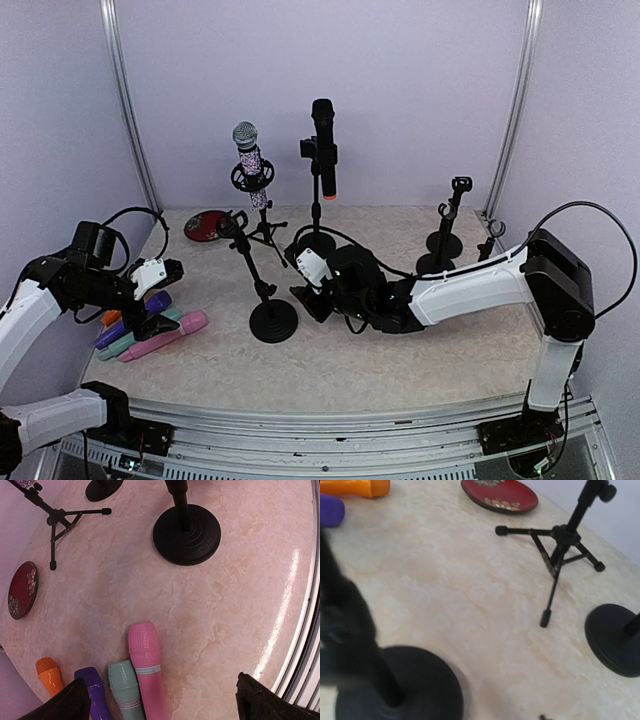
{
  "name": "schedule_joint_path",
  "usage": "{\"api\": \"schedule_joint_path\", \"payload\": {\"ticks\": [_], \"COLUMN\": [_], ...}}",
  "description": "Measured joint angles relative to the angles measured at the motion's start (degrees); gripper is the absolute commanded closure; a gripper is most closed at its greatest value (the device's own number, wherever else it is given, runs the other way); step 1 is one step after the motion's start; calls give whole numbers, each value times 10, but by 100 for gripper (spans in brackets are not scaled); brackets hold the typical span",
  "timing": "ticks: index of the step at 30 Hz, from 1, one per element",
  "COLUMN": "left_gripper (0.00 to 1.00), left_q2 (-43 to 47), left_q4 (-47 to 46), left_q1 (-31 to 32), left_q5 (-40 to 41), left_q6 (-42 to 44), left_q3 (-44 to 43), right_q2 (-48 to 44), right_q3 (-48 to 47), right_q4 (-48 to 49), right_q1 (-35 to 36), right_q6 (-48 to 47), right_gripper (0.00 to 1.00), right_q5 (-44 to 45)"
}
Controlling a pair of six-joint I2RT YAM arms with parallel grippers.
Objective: Remove the microphone from the stand
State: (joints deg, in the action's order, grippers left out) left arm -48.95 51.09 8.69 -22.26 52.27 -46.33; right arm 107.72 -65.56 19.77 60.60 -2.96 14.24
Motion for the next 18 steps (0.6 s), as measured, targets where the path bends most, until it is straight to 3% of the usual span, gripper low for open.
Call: {"api": "schedule_joint_path", "payload": {"ticks": [3, 7, 18], "left_gripper": [1, 1, 1], "left_q2": [0, 1, 6], "left_q4": [0, 0, 0], "left_q1": [0, 0, 0], "left_q5": [0, 0, -1], "left_q6": [0, 0, 0], "left_q3": [0, 0, 0], "right_q2": [-8, -21, -11], "right_q3": [-3, -3, -10], "right_q4": [-3, -12, -12], "right_q1": [0, -8, -131], "right_q6": [3, 24, 249], "right_gripper": [34, 31, 24], "right_q5": [-17, -72, -400]}}
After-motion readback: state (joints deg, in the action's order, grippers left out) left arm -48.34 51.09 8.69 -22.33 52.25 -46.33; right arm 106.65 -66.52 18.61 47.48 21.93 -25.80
